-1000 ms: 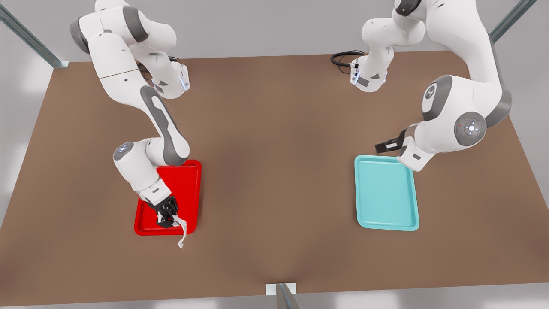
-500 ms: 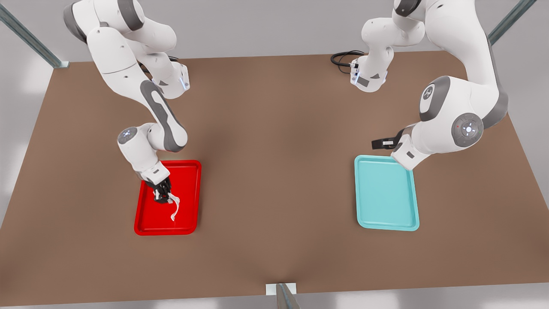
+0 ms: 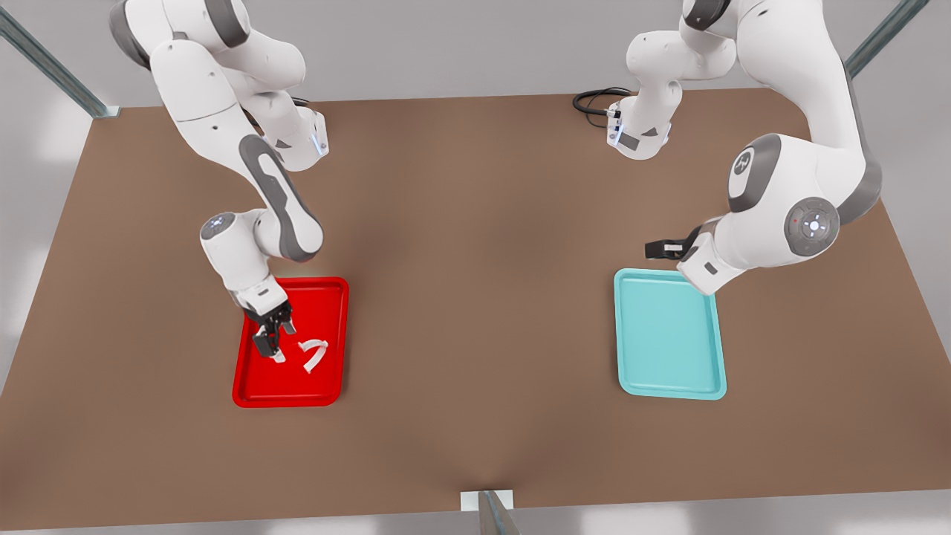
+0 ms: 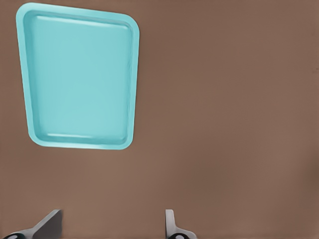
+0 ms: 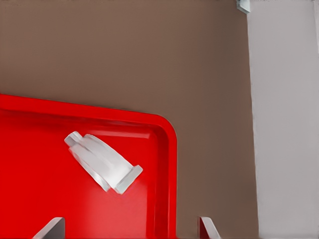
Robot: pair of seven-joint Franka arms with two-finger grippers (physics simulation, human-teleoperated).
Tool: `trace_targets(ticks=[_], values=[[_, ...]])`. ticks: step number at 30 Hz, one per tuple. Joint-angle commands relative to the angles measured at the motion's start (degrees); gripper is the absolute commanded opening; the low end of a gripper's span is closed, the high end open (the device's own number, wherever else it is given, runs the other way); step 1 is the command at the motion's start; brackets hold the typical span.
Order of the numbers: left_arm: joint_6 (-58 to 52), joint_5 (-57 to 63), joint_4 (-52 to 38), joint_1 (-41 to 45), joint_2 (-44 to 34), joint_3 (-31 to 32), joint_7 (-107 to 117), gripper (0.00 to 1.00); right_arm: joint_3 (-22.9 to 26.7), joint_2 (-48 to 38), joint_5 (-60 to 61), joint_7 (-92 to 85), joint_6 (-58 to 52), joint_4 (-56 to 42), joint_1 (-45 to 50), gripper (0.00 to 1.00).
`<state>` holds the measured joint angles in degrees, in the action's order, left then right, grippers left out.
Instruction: Take the drainage pipe clamp from the left arm, pass it to the right arm, and place it in the plate on the right side
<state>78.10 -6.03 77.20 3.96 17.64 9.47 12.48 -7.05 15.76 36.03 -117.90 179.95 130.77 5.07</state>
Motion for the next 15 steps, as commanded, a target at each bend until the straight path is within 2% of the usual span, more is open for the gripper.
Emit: trace_targets(ticks=[1, 2, 3, 4, 6, 8, 10, 12, 15], values=[[0.4, 1.0, 0.0, 0.0, -0.1, 0.0, -3.3, 1.0, 0.4, -5.8, 0.1, -4.3, -5.5, 2.3, -0.6, 1.0], [0.4, 1.5, 0.0, 0.2, -0.1, 0.1, -3.3, 1.0, 1.0, -18.9, -0.2, -8.0, -19.1, 5.2, -6.7, 1.0], [0.4, 1.5, 0.0, 0.2, 0.1, 0.1, -3.3, 1.0, 2.1, -27.1, -3.9, -8.3, -32.4, 3.8, -13.7, 1.0], [0.4, 1.5, 0.0, 0.2, 0.1, 0.1, -3.3, 1.0, 3.2, -30.4, -9.6, -7.6, -45.0, -0.7, -19.4, 1.0], [0.4, 1.6, 0.0, 0.2, 0.1, 0.1, -3.3, 1.0, 4.8, -22.8, -18.6, 3.5, -59.1, -16.8, -20.3, 1.0], [0.4, 1.6, 0.0, 0.2, 0.1, 0.1, -3.3, 1.0, 4.1, -11.1, -27.6, 49.2, -73.1, -33.9, -11.5, 1.0], [0.4, 1.6, -0.4, 0.2, 0.1, 0.1, -3.4, 1.0, 4.0, -10.3, -33.4, 102.7, -85.2, -36.6, 1.2, 1.0], [0.4, 1.6, -0.5, 0.2, 0.1, 0.1, -3.4, 1.0, 3.7, -9.1, -36.4, 109.6, -92.3, -39.4, 3.3, 1.0], [0.4, 2.7, -0.6, 0.3, 0.1, 0.2, -3.6, 1.0, 4.2, -11.2, -39.1, 109.4, -92.9, -39.5, 2.1, 1.0]])
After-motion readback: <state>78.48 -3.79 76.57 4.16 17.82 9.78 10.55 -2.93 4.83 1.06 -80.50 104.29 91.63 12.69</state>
